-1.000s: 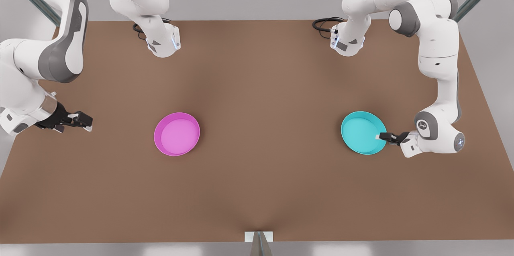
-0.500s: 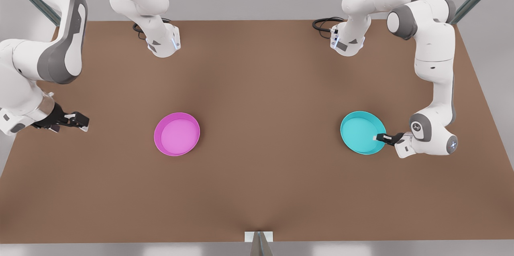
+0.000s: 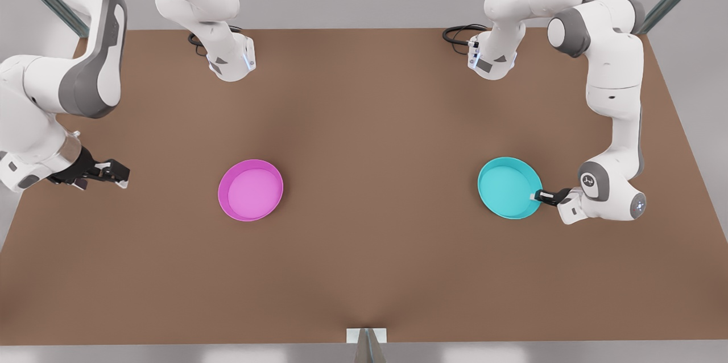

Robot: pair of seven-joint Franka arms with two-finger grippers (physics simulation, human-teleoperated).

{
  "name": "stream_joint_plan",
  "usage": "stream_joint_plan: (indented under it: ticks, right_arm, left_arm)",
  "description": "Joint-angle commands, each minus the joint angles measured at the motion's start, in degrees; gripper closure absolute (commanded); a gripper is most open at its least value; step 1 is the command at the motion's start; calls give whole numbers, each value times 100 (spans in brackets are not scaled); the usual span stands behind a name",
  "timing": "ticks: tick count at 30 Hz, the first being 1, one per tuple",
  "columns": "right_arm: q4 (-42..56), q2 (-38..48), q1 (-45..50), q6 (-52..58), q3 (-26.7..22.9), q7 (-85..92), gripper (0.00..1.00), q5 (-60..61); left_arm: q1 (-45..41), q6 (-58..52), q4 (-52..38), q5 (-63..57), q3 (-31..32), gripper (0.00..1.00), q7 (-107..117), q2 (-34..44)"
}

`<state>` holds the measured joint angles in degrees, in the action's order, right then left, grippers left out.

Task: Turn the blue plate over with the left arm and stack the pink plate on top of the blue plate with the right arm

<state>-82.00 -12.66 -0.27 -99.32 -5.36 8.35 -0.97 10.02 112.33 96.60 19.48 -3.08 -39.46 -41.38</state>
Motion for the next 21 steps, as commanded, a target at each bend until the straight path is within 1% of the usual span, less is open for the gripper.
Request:
stream_joint_plan:
  ticks: [1, 10, 14, 16, 19, 20, 21]
  right_arm:
    - [0, 0, -9, 0, 0, 0, 0, 9]
    - [27, -17, 0, -35, 8, 9, 0, 0]
    - [27, -8, -9, -44, 0, 9, 0, 0]
    - [27, -17, -17, -44, 0, 9, 0, 0]
    - [27, -17, -35, -53, 0, 26, 0, 0]
    - [27, -17, -44, -53, 0, 26, 0, 0]
    - [27, -17, -44, -53, 0, 26, 0, 0]
  left_arm:
    - [0, 0, -1, 3, 0, 75, 0, 7]
    - [-123, -71, -53, -5, -9, 77, 88, 78]
    - [-237, -159, -115, -207, -9, 79, 316, 130]
    - [-307, -457, -343, -427, 0, 79, 579, 174]
    - [-492, -633, -387, -533, -9, 79, 826, 341]
    - [-554, -905, -633, -902, 0, 79, 1160, 377]
    - [-659, -1055, -739, -937, 0, 79, 1283, 403]
